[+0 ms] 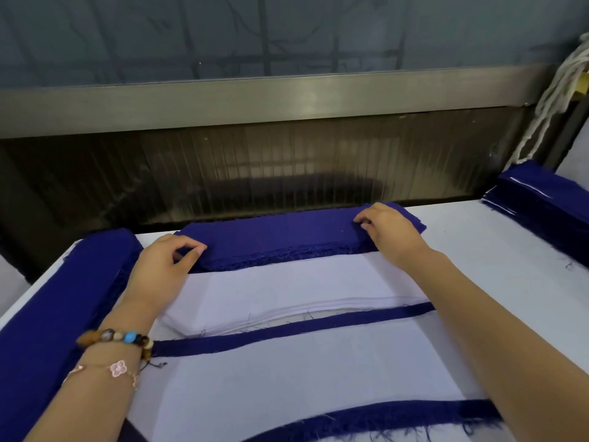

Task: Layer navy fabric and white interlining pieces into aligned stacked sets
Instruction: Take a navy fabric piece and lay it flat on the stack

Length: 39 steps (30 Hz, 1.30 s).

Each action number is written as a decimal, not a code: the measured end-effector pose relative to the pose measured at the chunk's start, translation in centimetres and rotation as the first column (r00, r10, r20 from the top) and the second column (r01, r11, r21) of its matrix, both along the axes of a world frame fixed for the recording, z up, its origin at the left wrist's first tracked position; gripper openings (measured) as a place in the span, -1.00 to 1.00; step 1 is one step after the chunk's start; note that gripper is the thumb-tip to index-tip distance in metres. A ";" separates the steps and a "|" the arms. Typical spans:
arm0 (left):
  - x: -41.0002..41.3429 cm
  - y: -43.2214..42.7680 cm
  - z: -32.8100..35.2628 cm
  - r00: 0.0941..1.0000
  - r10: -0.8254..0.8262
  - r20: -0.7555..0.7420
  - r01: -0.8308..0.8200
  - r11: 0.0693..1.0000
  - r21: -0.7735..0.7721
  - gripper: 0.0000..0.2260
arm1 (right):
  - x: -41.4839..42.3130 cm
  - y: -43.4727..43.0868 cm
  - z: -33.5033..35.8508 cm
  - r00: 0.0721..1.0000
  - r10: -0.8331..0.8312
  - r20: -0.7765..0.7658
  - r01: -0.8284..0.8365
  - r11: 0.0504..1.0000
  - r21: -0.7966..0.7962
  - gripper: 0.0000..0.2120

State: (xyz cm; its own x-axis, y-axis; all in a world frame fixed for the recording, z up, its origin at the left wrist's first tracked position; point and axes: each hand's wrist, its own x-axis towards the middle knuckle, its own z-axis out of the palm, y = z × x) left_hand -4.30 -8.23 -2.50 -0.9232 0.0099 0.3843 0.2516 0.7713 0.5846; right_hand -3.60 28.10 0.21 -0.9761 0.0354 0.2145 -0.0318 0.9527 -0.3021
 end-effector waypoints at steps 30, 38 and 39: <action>0.1 0.6 -0.1 0.902 0.296 -0.314 -0.252 0.952 0.174 -0.80 | -2.8 0.3 -0.4 0.989 0.126 -0.076 -0.103 0.962 0.253 -0.92; 0.0 0.5 -0.1 0.920 0.275 -0.279 -0.200 0.942 0.269 -0.67 | -3.4 0.8 0.0 0.981 0.196 -0.012 -0.191 0.967 0.171 -0.86; 0.0 0.5 -0.1 0.920 0.276 -0.277 -0.203 0.943 0.265 -0.62 | -3.5 0.7 -0.1 0.983 0.186 0.006 -0.185 0.972 0.147 -0.80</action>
State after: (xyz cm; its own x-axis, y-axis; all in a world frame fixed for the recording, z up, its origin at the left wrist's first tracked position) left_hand -4.35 -7.77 -2.56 -0.7230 -0.3179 0.6134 0.2705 0.6867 0.6747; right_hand -7.13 28.85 0.12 -0.9610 -0.1783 0.2111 -0.2139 0.9638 -0.1595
